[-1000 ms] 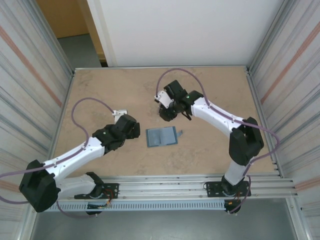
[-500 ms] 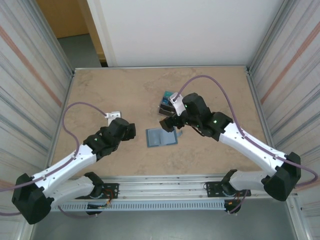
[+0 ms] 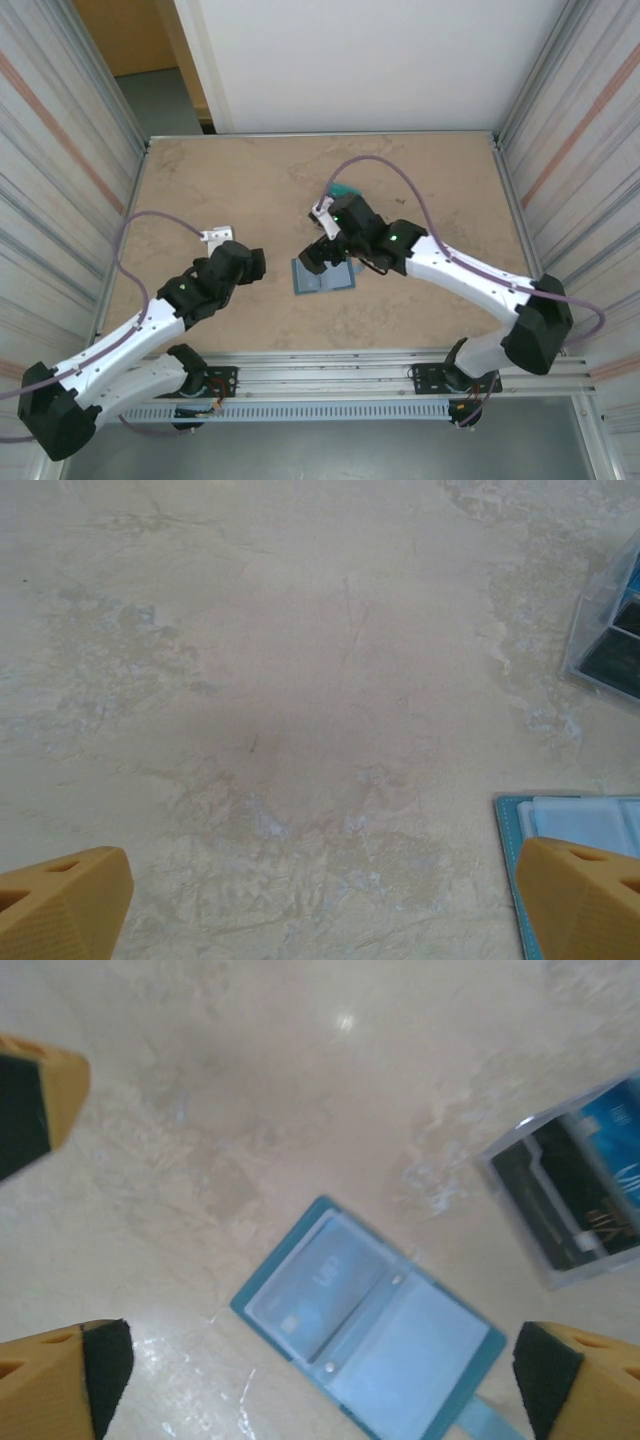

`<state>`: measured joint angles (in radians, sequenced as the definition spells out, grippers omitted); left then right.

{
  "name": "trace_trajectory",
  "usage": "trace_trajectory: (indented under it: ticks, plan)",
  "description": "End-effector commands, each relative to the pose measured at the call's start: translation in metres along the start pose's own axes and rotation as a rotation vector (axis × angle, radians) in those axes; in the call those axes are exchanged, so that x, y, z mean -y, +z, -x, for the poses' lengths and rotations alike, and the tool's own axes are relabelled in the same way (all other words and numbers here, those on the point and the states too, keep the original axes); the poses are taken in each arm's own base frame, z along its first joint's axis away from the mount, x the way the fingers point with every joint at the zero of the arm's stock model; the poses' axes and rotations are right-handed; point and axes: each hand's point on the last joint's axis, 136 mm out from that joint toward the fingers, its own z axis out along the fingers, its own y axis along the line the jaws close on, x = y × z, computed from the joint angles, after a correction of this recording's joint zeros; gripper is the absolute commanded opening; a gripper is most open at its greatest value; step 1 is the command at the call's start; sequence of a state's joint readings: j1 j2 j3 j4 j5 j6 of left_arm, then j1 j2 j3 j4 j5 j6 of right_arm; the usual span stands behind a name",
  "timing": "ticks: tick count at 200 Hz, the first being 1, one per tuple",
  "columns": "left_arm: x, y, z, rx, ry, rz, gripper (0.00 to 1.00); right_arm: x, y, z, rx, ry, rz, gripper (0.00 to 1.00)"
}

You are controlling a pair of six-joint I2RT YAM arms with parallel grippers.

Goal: Take the credit cards out of the card holder

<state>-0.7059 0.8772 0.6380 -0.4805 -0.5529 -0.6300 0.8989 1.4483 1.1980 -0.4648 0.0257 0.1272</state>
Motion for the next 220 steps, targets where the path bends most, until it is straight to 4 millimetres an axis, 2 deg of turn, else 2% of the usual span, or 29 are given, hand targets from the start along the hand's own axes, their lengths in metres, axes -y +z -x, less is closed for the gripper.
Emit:
trace_trajectory:
  ticks: [1, 10, 41, 65, 109, 148, 220]
  plan:
    - [-0.020, -0.005, 0.002, 0.028, -0.018, 0.073, 0.99, -0.010, 0.016, -0.005, -0.063, 0.034, 0.023, 0.93]
    - [-0.025, -0.006, 0.001, 0.030, -0.022, 0.083, 0.99, -0.011, 0.029, -0.013, -0.110, 0.038, 0.008, 0.89]
    - [-0.039, -0.009, 0.001, 0.035, -0.060, 0.102, 0.99, -0.018, 0.063, -0.039, -0.242, 0.013, -0.072, 0.87]
    - [-0.050, -0.010, 0.000, 0.033, -0.093, 0.118, 0.99, -0.013, 0.088, -0.057, -0.331, 0.037, -0.138, 0.81]
    - [-0.061, -0.011, -0.002, 0.031, -0.113, 0.134, 0.99, -0.014, 0.119, -0.078, -0.403, 0.090, -0.153, 0.78]
    - [-0.064, -0.010, -0.003, 0.030, -0.116, 0.148, 0.99, -0.012, 0.134, -0.089, -0.435, 0.133, -0.143, 0.72]
    - [-0.065, -0.008, -0.004, 0.045, -0.144, 0.145, 0.99, -0.012, 0.140, -0.092, -0.443, 0.138, -0.145, 0.70]
